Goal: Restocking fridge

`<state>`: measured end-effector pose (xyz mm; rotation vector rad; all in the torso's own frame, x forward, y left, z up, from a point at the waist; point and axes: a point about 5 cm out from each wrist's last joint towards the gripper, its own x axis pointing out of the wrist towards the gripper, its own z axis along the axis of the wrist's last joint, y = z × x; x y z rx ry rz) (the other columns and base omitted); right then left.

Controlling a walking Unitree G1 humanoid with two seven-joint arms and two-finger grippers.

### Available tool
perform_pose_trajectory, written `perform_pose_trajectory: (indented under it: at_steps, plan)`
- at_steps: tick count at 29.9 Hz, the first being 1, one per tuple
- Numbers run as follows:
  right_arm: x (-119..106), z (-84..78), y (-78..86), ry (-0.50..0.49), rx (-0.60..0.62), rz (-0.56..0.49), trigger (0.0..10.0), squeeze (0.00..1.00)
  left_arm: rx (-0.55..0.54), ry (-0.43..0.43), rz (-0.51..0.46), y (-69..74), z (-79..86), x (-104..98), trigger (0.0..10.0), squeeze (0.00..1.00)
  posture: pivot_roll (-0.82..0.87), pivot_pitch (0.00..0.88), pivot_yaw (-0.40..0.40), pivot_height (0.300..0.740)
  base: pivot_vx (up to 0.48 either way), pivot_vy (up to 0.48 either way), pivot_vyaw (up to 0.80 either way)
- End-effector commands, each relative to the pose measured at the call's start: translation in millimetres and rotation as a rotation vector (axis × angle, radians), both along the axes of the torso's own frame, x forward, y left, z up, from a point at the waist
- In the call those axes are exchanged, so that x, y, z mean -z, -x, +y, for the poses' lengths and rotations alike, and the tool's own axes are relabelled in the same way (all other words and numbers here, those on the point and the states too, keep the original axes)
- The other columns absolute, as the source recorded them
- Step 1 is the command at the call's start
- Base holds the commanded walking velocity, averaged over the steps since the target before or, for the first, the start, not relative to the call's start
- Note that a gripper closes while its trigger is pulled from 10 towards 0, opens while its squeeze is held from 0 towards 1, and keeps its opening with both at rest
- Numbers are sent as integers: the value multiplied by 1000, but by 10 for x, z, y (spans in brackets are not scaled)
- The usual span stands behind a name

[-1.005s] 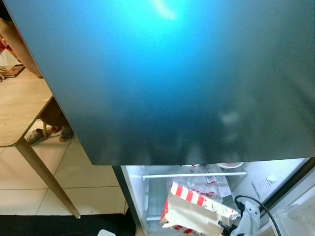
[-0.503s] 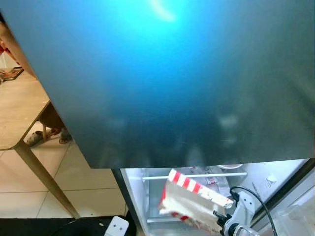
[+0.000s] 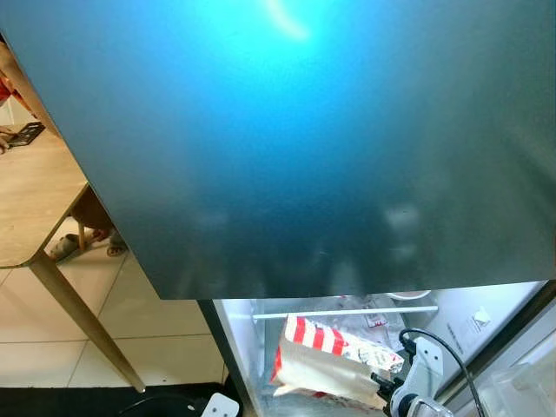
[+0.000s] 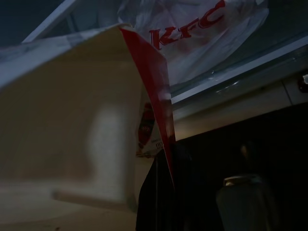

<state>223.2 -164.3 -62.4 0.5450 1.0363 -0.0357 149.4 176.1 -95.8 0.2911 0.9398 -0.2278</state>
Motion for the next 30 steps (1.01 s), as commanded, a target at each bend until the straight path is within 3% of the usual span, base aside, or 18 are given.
perform_pose_trajectory:
  at_steps: [1, 11, 18, 24, 30]
  plan:
    - [39, -22, 67, 22, -21, 19, 10000, 0, -25, 1, 32, 56, -36, 33, 10000, 0, -5, 23, 25, 740, 0, 0, 0]
    - [86, -67, 146, 42, -3, 46, 10000, 0, 4, -10, 47, 33, -112, 39, 10000, 0, -1, 30, 29, 740, 0, 0, 0]
    - [87, -60, 147, 34, 6, 46, 10000, 0, 0, -16, 49, 71, -24, 42, 10000, 0, 1, 36, 30, 740, 0, 0, 0]
    - [35, 55, 73, -48, -39, 35, 10000, 0, 5, -14, 55, 78, -5, 43, 10000, 0, 1, 36, 30, 740, 0, 0, 0]
    - [-99, 185, -136, -99, -45, -39, 10000, 0, -1, -18, 55, 79, 7, 43, 10000, 0, 5, 50, 25, 740, 0, 0, 0]
